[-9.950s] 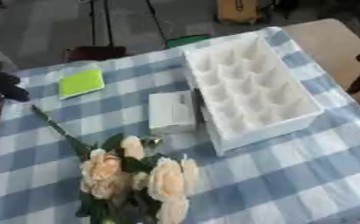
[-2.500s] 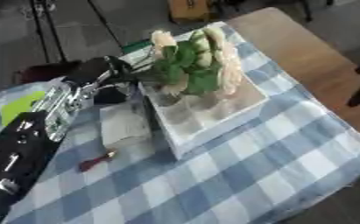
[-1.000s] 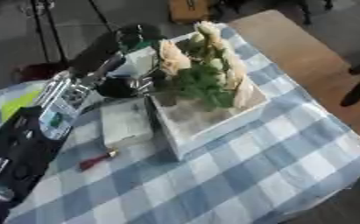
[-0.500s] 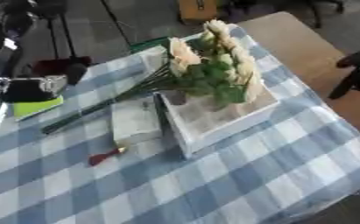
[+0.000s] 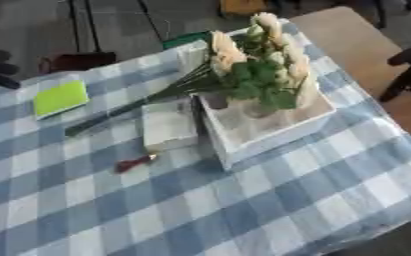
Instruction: Pick up objects on the table and place them in the box.
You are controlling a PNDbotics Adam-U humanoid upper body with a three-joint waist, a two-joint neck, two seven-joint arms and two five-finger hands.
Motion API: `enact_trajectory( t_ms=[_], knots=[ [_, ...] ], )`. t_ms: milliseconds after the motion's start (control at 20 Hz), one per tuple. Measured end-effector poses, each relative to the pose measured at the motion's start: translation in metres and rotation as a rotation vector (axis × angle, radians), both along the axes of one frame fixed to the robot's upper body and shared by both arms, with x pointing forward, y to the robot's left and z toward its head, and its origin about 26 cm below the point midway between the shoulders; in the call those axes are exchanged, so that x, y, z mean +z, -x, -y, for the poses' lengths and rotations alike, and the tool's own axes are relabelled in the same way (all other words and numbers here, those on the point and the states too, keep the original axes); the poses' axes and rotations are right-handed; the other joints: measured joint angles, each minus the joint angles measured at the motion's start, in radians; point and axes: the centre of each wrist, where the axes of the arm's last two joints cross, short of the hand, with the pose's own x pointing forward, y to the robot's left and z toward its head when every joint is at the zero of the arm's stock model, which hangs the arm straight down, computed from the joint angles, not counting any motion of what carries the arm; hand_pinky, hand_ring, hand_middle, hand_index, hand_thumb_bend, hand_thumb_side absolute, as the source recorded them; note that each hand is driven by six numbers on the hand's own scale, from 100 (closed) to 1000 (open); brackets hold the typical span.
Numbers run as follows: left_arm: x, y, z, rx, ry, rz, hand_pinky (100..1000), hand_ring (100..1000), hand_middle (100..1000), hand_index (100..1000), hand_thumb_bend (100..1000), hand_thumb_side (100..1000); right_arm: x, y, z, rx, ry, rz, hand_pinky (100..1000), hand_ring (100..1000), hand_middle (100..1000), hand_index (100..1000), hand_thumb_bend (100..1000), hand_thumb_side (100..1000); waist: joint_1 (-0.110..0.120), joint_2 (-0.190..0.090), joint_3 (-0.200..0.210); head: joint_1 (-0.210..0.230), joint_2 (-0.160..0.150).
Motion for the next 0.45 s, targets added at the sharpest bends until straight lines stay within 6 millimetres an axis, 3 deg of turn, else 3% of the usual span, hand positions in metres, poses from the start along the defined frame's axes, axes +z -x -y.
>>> enact_trajectory(
  t_ms=[450],
  knots=[
    [-0.017,0.003,0.009,-0.072,0.182,-0.109,566,672,689,796,210,891,0.000,0.000,0.001,-0.008,0.001,0.002,578,577,736,776,100,773,-0.001,0.002,0.018,0.020,0.003]
  ],
)
